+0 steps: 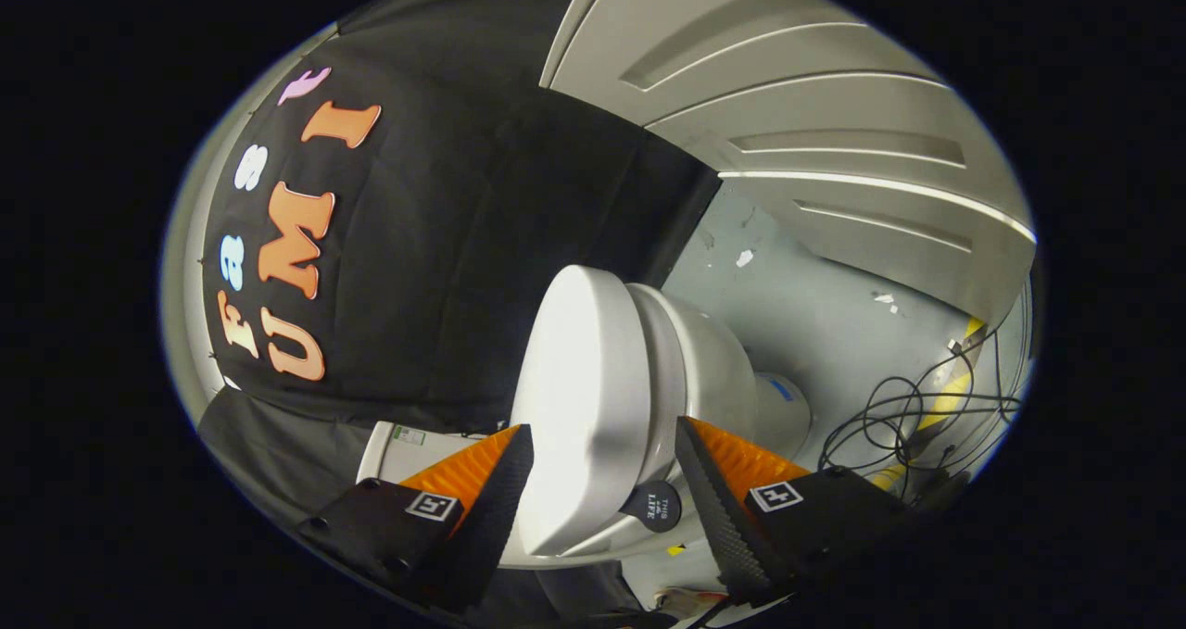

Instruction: Open the toilet lid.

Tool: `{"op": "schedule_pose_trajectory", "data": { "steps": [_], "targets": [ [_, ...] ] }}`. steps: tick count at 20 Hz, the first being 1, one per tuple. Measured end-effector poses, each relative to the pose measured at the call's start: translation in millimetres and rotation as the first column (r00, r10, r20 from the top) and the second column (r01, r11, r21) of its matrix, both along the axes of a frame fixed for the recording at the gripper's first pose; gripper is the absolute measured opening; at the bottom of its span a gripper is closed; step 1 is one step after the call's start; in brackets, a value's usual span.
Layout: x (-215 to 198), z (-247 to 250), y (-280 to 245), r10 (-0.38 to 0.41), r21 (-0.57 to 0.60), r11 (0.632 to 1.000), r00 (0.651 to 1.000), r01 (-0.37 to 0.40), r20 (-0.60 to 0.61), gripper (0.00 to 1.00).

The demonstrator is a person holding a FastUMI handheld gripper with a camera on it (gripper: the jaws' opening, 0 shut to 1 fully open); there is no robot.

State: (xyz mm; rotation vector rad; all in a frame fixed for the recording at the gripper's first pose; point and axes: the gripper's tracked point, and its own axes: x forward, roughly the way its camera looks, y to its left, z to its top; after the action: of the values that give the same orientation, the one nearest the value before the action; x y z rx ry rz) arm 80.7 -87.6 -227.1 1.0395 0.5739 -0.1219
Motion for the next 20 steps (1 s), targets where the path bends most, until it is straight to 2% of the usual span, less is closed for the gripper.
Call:
{"op": "schedule_pose_trajectory", "data": {
  "steps": [4, 8, 10, 13, 17, 19, 20],
  "targets": [
    [-7.0, -13.0, 13.2, 0.06, 0.001, 0.998, 0.996, -0.061, -0.069, 0.99],
    [-4.5, -38.0, 27.4, 0.108, -0.047, 0.992, 0.983, -0.116, -0.15, 0.97],
    [-9.6, -31.9, 31.2, 0.137, -0.003, 0.99, 0.979, -0.139, -0.153, 0.95],
    [-11.6, -37.4, 32.2, 0.152, -0.005, 0.988, 0.975, -0.154, -0.163, 0.78],
    [-12.2, -54.3, 37.5, 0.175, -0.06, 0.98, 0.962, -0.191, -0.212, 0.73],
    [-12.1, -51.5, 42.1, 0.188, -0.035, 0.979, 0.957, -0.2, -0.219, 0.73],
    [-12.4, -54.3, 38.9, 0.174, -0.047, 0.981, 0.958, -0.19, -0.226, 0.56]
  ]
}}
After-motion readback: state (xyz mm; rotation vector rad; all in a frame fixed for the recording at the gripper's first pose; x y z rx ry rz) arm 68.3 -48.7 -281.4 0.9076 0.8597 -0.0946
